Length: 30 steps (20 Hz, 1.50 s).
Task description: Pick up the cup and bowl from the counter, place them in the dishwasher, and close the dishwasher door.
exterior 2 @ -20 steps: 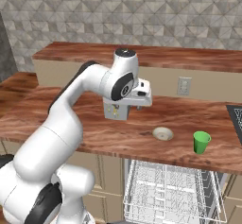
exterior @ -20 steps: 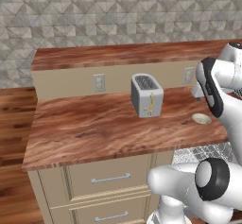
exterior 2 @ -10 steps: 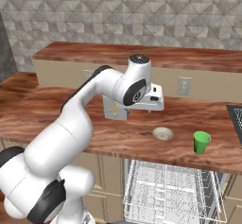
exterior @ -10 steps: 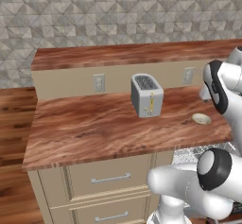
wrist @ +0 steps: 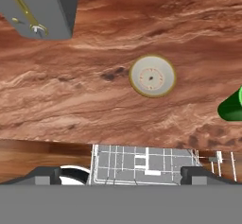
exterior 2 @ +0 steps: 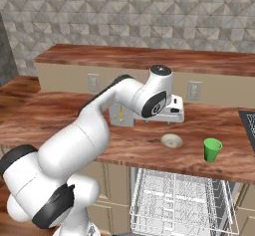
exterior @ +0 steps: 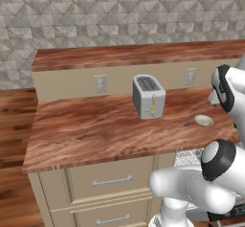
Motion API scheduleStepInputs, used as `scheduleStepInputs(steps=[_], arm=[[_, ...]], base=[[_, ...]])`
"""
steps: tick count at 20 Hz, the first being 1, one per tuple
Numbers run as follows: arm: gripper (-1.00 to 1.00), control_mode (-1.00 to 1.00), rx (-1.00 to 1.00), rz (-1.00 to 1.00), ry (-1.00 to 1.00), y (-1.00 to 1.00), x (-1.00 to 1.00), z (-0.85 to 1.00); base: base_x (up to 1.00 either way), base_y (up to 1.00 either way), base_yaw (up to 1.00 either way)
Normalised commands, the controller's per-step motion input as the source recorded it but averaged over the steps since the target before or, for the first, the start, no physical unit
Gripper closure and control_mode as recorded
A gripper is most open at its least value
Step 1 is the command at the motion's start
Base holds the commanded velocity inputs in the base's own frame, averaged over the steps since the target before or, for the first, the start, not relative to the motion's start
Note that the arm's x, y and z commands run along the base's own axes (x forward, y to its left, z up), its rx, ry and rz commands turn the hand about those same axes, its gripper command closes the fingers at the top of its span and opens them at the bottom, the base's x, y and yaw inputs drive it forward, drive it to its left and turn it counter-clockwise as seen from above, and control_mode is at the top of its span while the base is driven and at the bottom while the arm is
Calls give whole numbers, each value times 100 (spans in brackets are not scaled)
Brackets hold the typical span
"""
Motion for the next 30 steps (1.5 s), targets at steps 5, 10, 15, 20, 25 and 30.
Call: scheduleStepInputs(steps=[5, 10, 15, 20, 25, 30], arm=[[-100, -100, -1, 0, 0, -36, 7, -20], [-100, -100, -2, 0, 0, -35, 11, -21], [-100, -100, -1, 0, 0, -31, 12, -22], [-100, -100, 0, 0, 0, -33, 14, -20], [-100, -100, 0, 0, 0, -36, 12, -17], [-100, -100, 0, 0, 0, -35, 15, -18]], base=[[0, 0, 0], [0, 0, 0], [0, 0, 0], [0, 0, 0], [0, 0, 0], [0, 0, 0]])
